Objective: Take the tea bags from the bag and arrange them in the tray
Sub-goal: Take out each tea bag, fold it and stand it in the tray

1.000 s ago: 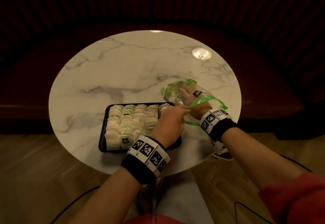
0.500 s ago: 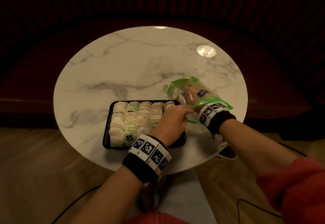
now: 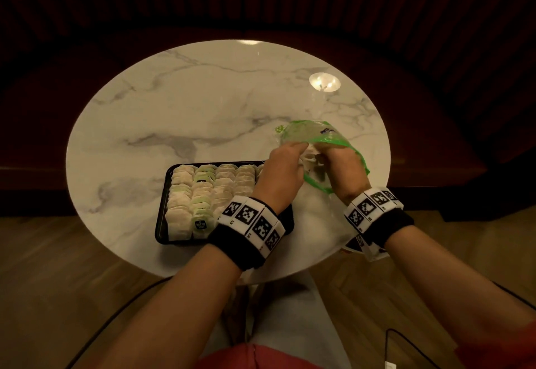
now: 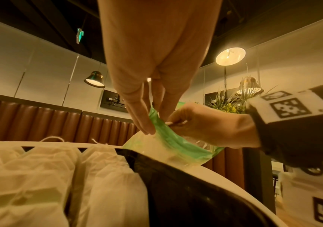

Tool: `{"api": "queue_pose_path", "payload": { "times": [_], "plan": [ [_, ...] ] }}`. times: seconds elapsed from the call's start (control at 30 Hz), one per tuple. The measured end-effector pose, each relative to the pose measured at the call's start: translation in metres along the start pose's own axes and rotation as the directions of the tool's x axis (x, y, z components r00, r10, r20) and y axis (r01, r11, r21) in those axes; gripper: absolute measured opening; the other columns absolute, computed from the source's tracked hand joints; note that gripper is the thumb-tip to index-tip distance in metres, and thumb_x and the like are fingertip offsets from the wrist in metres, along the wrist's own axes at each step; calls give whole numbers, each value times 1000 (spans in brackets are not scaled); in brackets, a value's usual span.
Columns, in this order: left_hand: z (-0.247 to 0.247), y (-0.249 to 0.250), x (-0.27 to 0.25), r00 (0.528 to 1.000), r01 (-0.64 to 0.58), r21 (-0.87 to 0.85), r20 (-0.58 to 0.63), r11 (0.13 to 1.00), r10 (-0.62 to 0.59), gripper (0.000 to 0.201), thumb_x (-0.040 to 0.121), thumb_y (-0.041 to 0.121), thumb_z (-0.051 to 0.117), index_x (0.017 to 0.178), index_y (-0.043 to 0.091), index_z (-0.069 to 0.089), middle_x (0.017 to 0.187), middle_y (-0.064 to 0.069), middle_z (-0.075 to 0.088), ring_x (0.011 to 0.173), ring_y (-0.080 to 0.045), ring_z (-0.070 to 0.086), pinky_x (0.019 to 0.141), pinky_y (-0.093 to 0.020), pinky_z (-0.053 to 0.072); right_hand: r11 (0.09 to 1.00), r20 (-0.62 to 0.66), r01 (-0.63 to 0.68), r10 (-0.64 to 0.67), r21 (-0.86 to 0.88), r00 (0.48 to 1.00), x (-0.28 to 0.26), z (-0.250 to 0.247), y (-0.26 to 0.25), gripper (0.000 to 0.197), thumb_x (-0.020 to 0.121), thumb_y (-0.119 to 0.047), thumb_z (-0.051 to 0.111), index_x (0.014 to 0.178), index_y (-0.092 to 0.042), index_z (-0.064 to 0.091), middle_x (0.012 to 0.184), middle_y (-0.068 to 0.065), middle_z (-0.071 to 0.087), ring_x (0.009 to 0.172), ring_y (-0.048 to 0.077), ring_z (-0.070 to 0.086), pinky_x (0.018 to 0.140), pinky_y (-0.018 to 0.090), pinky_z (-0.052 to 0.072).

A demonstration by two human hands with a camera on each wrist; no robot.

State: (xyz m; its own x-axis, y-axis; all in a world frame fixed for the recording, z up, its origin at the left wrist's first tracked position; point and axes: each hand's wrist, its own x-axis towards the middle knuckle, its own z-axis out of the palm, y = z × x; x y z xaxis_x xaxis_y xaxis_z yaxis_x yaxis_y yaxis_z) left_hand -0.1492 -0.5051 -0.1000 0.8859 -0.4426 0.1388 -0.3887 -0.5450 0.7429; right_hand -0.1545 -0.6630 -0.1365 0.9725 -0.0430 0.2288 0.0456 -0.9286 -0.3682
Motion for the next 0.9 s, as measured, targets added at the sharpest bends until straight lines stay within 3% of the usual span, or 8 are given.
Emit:
{"api": "queue_pose_path", "payload": {
  "times": [0.13,0.33,0.47,0.53,0.6,0.73,0.8,0.9],
  "plan": [
    [-1,4,3,1000,27,-9,-10,1000,-27,47,90,-2,55,137,5,53,139,-14,53,128,-29,49,107,-39,38,985,-161,98,-74,142,984,-15,-7,2,37,85,-4,52,119,-2,66,116,17,68,98,30,67,88,42,55],
    [-4,2,2,996,85,-145,5,986,-85,49,88,2,56,135,15,57,131,-10,61,111,-29,61,98,-40,48,909,-362,118,39,400,931,-31,-22,-4,30,89,4,59,116,-6,69,115,2,68,104,8,63,92,19,49],
    [-12,0,2,987,163,-233,43,959,-158,43,86,0,56,124,17,64,128,-4,62,100,-21,66,83,-21,47,756,-220,-74,281,650,934,-36,-33,-15,22,94,-14,60,113,-16,72,95,-5,74,86,5,67,75,24,53],
    [-16,-5,5,977,212,-327,83,921,-196,37,84,-5,54,109,18,68,122,-4,63,111,-18,61,90,-28,50,662,-123,-142,337,736,933,-41,-39,-19,19,96,-21,60,107,-17,75,81,-5,74,75,8,67,65,28,51],
    [-23,-10,6,963,269,-409,129,872,-236,31,84,-7,56,99,19,66,114,-7,66,111,-20,61,90,-32,53,555,-32,-179,349,812,936,-46,-44,-24,19,96,-24,60,104,-16,75,85,6,75,81,19,70,70,33,54],
    [-37,-17,3,965,263,-488,120,833,-234,28,90,-7,50,107,12,62,111,-7,61,101,-14,60,73,-14,51,259,124,-217,332,941,935,-54,-49,-41,30,91,-23,60,107,1,70,105,19,72,103,33,68,96,43,52],
    [-44,-15,0,972,233,-500,99,834,-213,20,96,4,51,110,11,63,111,-2,60,101,-9,57,73,-11,48,177,173,-233,300,956,938,-52,-51,-53,37,87,-25,61,110,3,68,107,20,71,102,31,68,92,37,54],
    [-56,-10,-6,957,288,-627,183,724,-223,22,103,33,45,104,19,62,107,0,64,100,-12,61,86,-26,45,126,246,-273,197,954,949,-43,-54,-70,33,84,-23,60,105,2,69,98,16,74,88,23,71,78,29,58]
  ]
}}
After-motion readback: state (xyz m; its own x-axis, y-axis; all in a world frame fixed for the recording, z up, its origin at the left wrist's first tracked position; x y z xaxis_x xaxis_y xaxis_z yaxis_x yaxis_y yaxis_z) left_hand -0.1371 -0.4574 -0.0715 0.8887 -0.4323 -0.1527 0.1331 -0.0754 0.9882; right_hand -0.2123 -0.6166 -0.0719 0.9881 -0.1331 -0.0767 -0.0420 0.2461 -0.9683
